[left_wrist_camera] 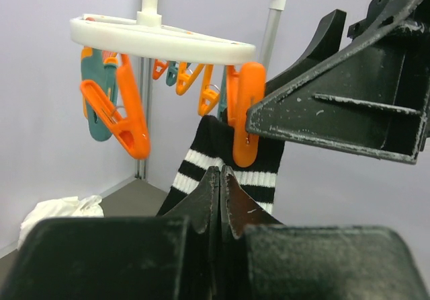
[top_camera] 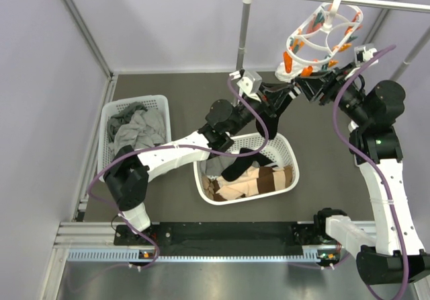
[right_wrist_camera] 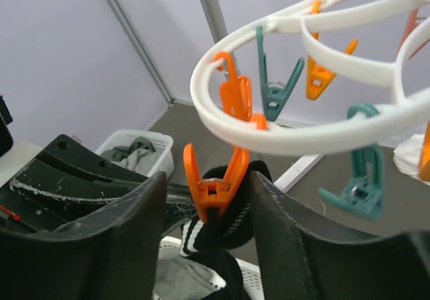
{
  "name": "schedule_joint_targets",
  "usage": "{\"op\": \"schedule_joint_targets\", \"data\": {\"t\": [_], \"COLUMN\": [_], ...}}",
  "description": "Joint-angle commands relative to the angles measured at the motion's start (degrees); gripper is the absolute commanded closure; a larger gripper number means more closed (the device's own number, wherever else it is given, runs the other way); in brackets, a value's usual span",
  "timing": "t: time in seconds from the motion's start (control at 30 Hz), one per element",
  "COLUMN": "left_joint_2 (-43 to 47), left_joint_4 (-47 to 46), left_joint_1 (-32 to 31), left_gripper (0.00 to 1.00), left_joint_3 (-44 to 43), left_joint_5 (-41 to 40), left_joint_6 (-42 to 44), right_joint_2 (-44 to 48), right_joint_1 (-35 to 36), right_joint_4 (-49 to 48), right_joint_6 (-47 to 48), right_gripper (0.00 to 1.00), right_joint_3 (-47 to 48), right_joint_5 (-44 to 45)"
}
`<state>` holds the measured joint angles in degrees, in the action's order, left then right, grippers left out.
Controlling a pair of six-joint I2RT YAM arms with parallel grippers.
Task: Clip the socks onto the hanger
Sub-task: Clamp the sock onto the hanger.
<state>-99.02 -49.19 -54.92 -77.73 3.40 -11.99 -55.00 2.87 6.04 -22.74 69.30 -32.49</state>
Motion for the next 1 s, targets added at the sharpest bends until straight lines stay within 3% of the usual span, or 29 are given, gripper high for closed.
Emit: {"op": "schedule_joint_targets", "data": {"t": [0.0, 0.13, 0.33, 0.6, 0.87, 0.97], "left_joint_2": [-0.2, -0.64, -0.47, 0.76, 1.2, 1.29], "left_joint_4": [-4.69, -4.86, -4.08, -2.49, -1.0, -0.73], "left_joint_1": [-0.1, -0.1, 0.16, 2.27, 4.46, 4.82], "left_gripper": [1.0, 1.0, 1.0, 1.0, 1.0, 1.0], "left_joint_3": [-2.07, -2.07, -2.25, -1.63, -2.33, -2.42], "left_joint_5": [-0.06, -0.76, -2.6, -2.87, -2.08, -1.55], "left_joint_6": [-0.76, -0.49, 1.35, 1.62, 0.83, 0.48], "right_joint_2": [1.21, 2.44, 4.29, 4.73, 1.31, -0.62], "right_joint_1": [0.29, 0.2, 0.2, -2.6, -8.58, -11.04], "right_joint_4": [0.37, 4.06, 12.14, 15.85, 9.0, 3.83], "right_joint_6": [1.12, 3.23, 8.67, 13.6, 19.66, 18.62], "right_gripper": [0.4, 0.27, 0.19, 0.17, 0.18, 0.24], "right_joint_3": [1.19, 3.9, 8.65, 10.6, 7.26, 5.32], "right_joint_5": [-0.47, 0.14, 3.66, 9.03, 0.6, -4.5]}}
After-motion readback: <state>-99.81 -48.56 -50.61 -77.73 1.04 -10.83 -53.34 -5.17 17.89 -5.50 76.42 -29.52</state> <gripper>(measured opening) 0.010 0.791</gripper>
